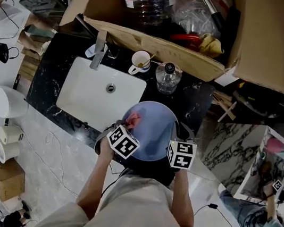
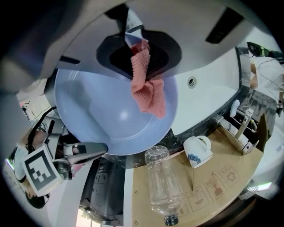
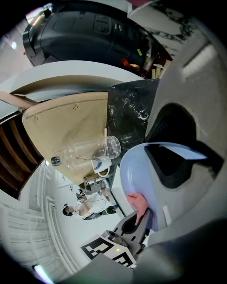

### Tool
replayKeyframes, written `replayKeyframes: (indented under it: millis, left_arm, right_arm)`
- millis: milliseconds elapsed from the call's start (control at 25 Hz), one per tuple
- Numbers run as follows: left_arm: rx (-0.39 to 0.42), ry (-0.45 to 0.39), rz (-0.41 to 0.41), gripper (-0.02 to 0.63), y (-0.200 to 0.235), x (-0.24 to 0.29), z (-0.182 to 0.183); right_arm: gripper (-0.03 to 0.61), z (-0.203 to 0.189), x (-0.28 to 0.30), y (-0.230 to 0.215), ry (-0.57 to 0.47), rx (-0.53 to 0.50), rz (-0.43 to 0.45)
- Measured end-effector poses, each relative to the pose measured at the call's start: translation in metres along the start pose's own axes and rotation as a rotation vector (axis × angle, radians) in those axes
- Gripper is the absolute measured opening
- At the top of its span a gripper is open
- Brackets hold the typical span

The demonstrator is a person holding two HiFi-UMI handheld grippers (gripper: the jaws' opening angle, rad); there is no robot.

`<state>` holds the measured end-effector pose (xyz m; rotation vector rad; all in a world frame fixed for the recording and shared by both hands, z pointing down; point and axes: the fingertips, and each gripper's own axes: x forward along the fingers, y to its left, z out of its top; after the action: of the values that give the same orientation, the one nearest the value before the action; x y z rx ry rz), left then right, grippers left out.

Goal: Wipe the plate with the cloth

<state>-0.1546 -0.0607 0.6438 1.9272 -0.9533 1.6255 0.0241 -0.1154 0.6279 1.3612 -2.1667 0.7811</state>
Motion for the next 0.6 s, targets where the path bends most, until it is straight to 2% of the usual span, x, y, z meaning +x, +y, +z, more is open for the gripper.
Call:
replayKeyframes:
  millis: [600]
  left_arm:
    - [0.037,0.02,-0.09,0.032,-0.028,-0.008,-0.017]
  right_arm:
    - [0.037,0.0,0.0,-0.001,-0.002,-0.008,-0.011]
